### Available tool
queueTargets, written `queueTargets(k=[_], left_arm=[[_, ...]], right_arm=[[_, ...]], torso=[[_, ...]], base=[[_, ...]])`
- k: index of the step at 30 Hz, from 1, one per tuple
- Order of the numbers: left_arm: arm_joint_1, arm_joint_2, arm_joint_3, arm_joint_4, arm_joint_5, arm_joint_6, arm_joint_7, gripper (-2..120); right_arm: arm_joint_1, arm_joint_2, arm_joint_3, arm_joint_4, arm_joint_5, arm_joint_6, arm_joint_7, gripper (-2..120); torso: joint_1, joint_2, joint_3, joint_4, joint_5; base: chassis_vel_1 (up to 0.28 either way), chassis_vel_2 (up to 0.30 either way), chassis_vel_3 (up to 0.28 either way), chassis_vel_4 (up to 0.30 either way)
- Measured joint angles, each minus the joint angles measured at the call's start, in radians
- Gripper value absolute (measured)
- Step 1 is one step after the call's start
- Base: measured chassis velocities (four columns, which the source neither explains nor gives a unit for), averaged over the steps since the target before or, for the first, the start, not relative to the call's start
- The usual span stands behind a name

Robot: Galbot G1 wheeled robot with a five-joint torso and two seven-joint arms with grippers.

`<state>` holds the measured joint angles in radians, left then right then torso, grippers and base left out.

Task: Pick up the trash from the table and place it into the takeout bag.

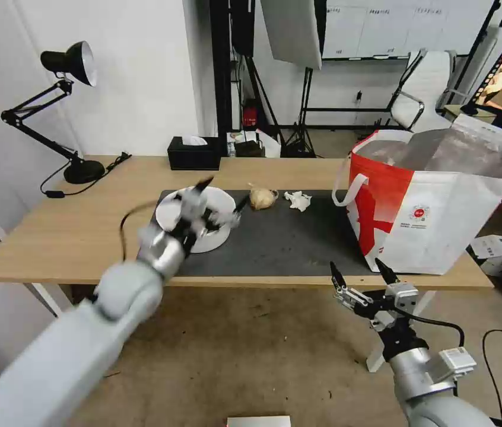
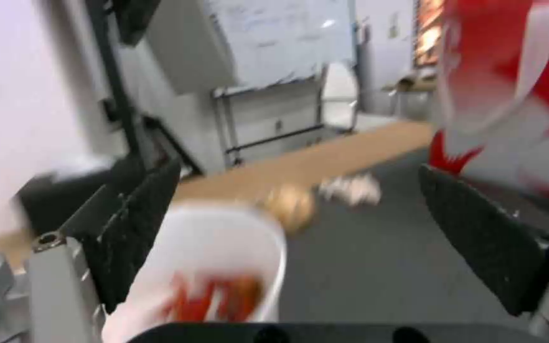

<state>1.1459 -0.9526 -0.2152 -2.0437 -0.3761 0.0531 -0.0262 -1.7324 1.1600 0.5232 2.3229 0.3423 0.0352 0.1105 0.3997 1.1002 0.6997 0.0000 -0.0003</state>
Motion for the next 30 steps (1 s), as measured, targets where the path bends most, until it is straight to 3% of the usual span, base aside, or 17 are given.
queueTargets(k=[1, 3, 4, 6, 12, 18, 30], left_arm=[[0.000, 0.000, 0.000, 0.000, 0.000, 0.000, 0.000, 100], [0.155, -0.063, -0.072, -0.005, 0.107, -0.046, 0.005, 100], [0.155, -0.063, -0.072, -0.005, 0.107, -0.046, 0.005, 100], [0.267, -0.116, -0.134, -0.007, 0.154, -0.091, 0.027, 100], [0.397, -0.184, -0.232, 0.011, 0.205, -0.174, 0.044, 100], [0.429, -0.217, -0.285, 0.035, 0.246, -0.224, 0.049, 100], [0.430, -0.231, -0.279, 0.046, 0.284, -0.244, 0.054, 100]], right_arm=[[0.000, 0.000, 0.000, 0.000, 0.000, 0.000, 0.000, 100], [-0.009, 0.003, 0.018, -0.027, -0.062, 0.038, -0.009, 100], [-0.009, 0.003, 0.018, -0.027, -0.062, 0.038, -0.009, 100], [-0.018, 0.008, 0.035, -0.070, -0.117, 0.102, -0.029, 100], [-0.045, 0.033, 0.042, -0.162, -0.141, 0.204, -0.052, 100], [-0.059, 0.060, 0.024, -0.207, -0.140, 0.227, -0.059, 100], [-0.057, 0.070, 0.014, -0.231, -0.136, 0.226, -0.060, 100]], torso=[[0.000, 0.000, 0.000, 0.0000, 0.0000], [0.000, 0.000, 0.000, 0.0001, 0.0001], [0.000, 0.000, 0.000, 0.0001, 0.0001], [0.000, 0.000, 0.000, 0.0001, 0.0003], [0.000, 0.000, 0.000, 0.0001, 0.0005], [0.000, 0.000, 0.000, -0.0001, 0.0003], [0.000, 0.000, 0.000, -0.0002, 0.0003]], base=[[0.000, 0.000, 0.000, 0.000], [0.000, 0.000, 0.000, 0.000], [0.000, 0.000, 0.000, 0.000], [0.000, 0.000, 0.000, 0.000], [0.000, 0.000, 0.000, 0.000], [0.000, 0.000, 0.000, 0.000], [0.000, 0.000, 0.000, 0.000]])
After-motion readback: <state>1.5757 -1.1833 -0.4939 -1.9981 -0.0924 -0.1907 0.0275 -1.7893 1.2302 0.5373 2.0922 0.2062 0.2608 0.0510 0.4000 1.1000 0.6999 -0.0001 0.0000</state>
